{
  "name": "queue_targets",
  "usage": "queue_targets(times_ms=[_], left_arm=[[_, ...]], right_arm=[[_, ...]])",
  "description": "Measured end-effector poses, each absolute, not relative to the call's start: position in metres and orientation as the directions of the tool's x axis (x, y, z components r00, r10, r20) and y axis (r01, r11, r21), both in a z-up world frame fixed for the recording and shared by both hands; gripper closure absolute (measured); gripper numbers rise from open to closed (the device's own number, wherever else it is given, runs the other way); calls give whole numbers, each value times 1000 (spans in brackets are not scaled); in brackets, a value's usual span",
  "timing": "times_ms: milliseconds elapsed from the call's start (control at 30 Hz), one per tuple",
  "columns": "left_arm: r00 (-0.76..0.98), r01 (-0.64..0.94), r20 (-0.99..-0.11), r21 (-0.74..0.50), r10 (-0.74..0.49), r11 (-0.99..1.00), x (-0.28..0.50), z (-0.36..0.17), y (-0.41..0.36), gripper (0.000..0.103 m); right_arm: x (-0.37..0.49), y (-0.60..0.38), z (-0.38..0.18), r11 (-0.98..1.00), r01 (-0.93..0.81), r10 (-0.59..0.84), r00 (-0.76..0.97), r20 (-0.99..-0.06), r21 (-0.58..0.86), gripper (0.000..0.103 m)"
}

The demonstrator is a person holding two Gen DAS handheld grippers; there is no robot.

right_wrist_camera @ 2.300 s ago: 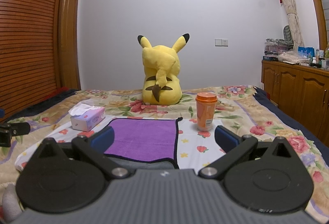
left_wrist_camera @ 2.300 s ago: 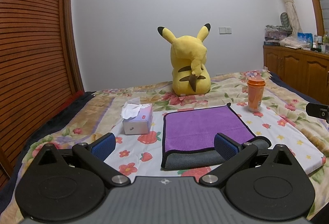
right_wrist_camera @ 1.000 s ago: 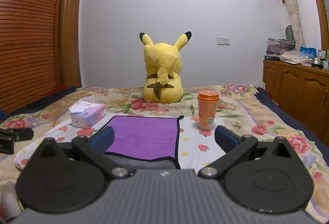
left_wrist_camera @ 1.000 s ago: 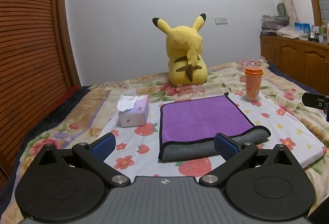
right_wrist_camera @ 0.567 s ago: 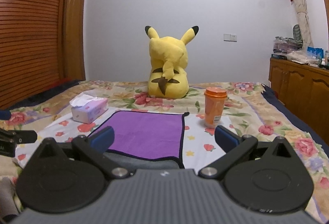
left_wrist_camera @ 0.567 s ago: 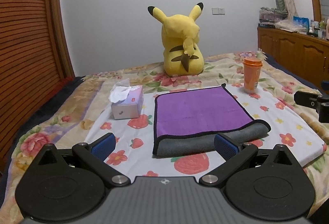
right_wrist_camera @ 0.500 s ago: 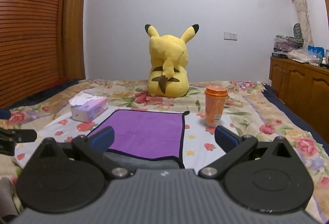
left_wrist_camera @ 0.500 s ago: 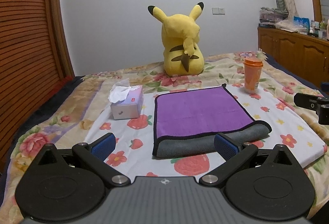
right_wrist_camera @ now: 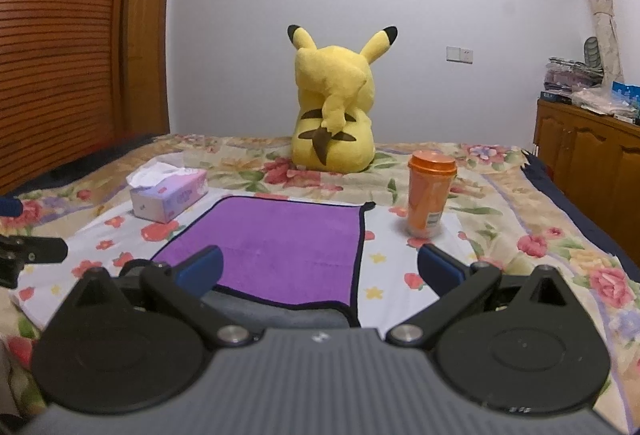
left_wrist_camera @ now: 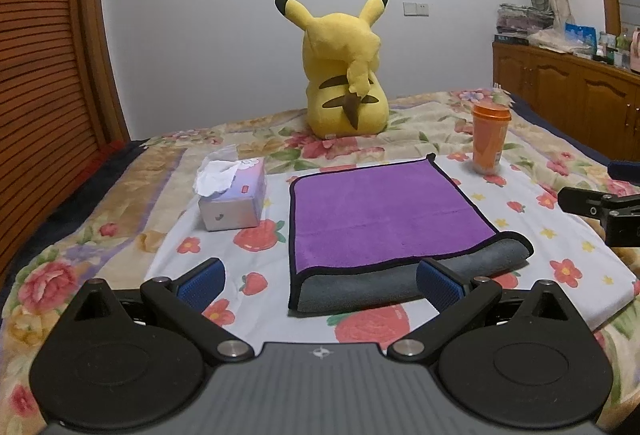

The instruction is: Fold towel

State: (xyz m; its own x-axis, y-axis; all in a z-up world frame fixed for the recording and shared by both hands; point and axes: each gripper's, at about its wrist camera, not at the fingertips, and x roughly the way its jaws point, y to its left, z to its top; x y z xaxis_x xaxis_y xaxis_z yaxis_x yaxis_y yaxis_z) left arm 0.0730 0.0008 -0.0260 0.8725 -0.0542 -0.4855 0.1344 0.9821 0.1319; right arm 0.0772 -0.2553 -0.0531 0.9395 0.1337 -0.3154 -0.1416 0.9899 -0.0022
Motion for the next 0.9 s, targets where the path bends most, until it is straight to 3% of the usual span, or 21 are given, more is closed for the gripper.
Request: queue_targets(times_ms=[233,333,900], left_arm=[[865,136,-499,120,-58,983,92,-29,6,0],[860,136,-507,114,-61,984,100,-31,8,0],[820,136,-568,81,-67,987,144,-50,21,14]], right_arm=[[91,-254,-60,986,-169,162,918,-362,12,2],[97,-252,-62,982,-190,179,906,-384,11,14],[130,-246,-78,975,-223,200,857,-474,8,19]])
